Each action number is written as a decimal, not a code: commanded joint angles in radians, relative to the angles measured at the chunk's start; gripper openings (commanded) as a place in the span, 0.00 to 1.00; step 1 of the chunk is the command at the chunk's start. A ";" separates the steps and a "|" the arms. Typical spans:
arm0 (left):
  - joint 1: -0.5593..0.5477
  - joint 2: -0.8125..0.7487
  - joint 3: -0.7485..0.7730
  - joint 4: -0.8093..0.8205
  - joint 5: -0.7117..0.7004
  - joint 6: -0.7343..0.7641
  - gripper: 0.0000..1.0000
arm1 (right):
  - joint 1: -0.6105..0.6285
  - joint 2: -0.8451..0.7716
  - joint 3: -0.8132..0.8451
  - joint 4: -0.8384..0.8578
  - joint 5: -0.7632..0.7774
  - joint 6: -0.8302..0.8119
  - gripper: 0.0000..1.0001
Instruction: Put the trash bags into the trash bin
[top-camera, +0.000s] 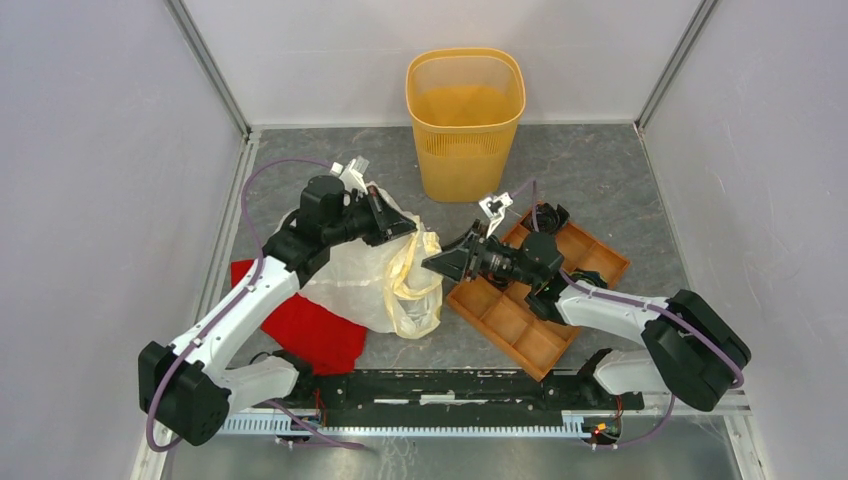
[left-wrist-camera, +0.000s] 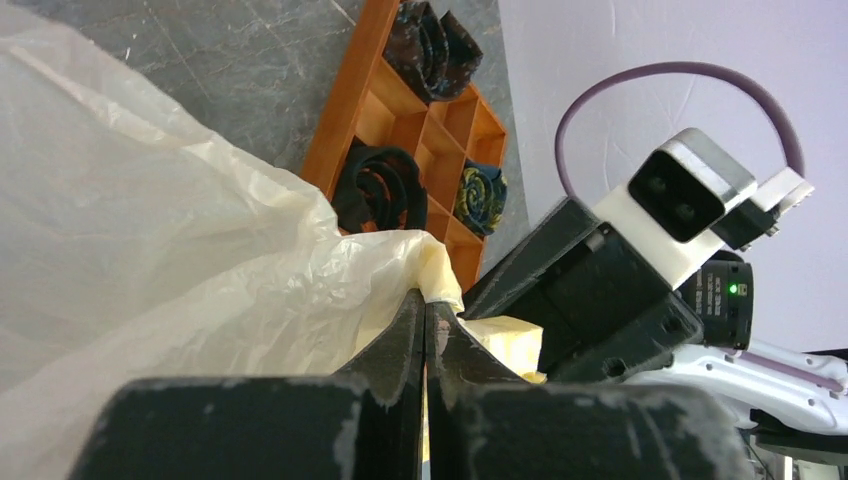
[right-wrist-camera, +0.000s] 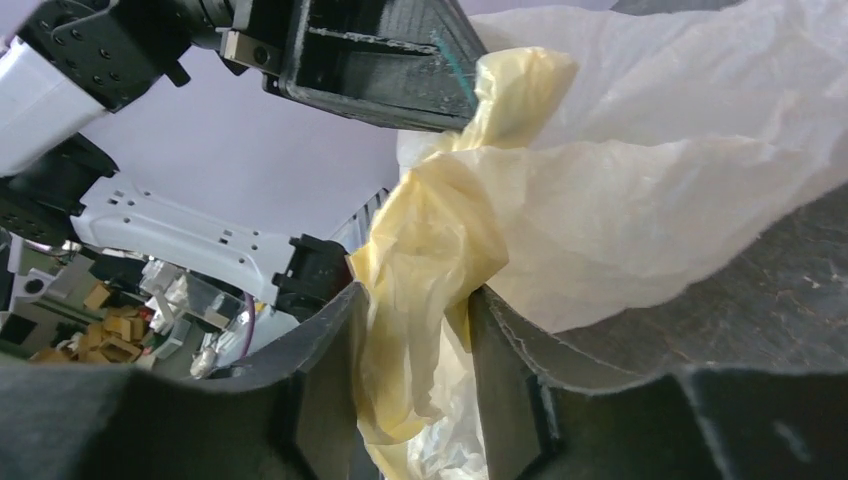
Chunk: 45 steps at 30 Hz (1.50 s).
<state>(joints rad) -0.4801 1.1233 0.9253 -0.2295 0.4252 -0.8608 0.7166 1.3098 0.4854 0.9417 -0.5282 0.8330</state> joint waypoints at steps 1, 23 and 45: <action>-0.003 -0.007 0.011 0.082 0.007 -0.049 0.02 | 0.043 0.017 0.069 -0.010 0.064 -0.040 0.60; -0.003 -0.032 0.009 0.064 0.032 -0.045 0.02 | 0.376 0.141 0.324 -0.445 0.921 -0.186 0.77; -0.002 0.423 0.791 -0.189 -0.625 0.442 0.97 | 0.151 -0.326 0.012 -0.614 0.502 -0.338 0.00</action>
<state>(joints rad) -0.4801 1.3827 1.5475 -0.4164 -0.0731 -0.5091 0.8864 1.0695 0.5171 0.4122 0.0315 0.5529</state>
